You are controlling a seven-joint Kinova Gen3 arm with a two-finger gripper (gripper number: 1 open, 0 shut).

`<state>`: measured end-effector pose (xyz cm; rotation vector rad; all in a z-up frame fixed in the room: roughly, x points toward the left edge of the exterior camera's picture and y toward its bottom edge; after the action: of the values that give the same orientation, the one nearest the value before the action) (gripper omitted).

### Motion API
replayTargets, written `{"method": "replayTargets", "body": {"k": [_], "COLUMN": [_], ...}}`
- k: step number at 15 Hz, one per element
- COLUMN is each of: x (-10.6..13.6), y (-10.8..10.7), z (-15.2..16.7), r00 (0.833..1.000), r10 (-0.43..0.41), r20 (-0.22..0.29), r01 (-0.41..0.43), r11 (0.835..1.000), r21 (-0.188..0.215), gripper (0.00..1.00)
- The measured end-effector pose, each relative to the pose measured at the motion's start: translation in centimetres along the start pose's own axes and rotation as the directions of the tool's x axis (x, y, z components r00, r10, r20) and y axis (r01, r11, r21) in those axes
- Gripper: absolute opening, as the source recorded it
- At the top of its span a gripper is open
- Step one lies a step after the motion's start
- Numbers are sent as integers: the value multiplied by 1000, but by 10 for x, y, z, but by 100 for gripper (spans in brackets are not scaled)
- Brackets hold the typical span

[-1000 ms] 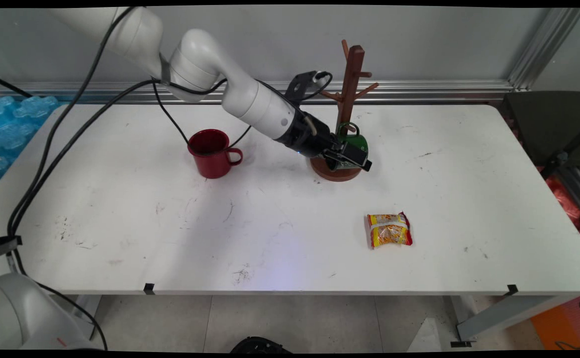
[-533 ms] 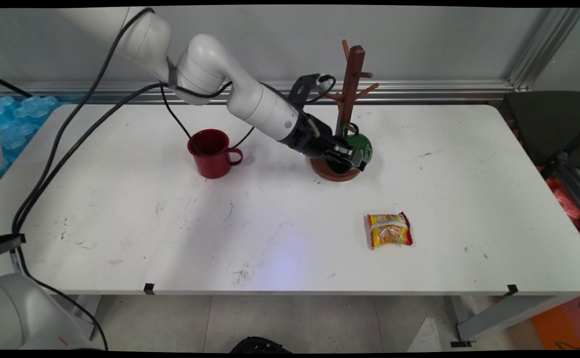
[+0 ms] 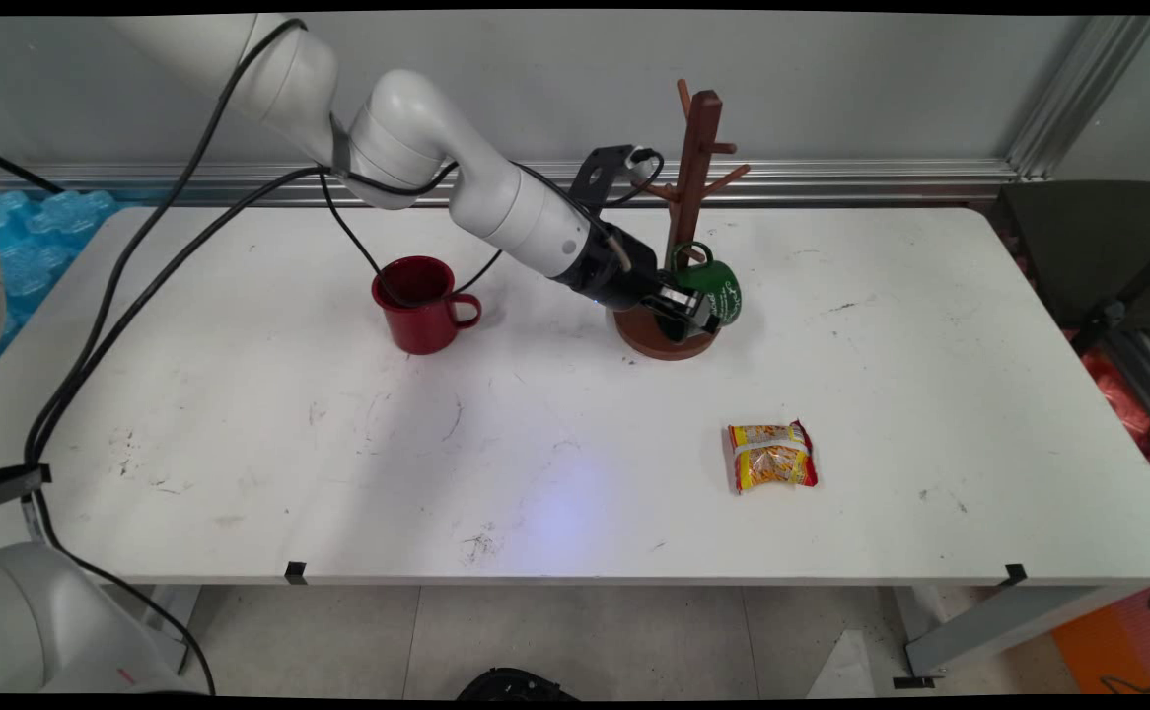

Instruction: Place the picked object on the table

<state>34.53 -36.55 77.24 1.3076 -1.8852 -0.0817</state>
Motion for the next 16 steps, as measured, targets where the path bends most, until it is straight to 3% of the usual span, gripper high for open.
{"method": "replayTargets", "body": {"k": [8, 16], "x": [-2, 4], "y": [2, 16], "z": [-8, -22], "r00": [1000, 998], "r10": [25, 57], "r20": [-7, -37], "r01": [-25, -59], "r11": [1000, 997], "r21": [-6, -43], "gripper": [0, 0]}}
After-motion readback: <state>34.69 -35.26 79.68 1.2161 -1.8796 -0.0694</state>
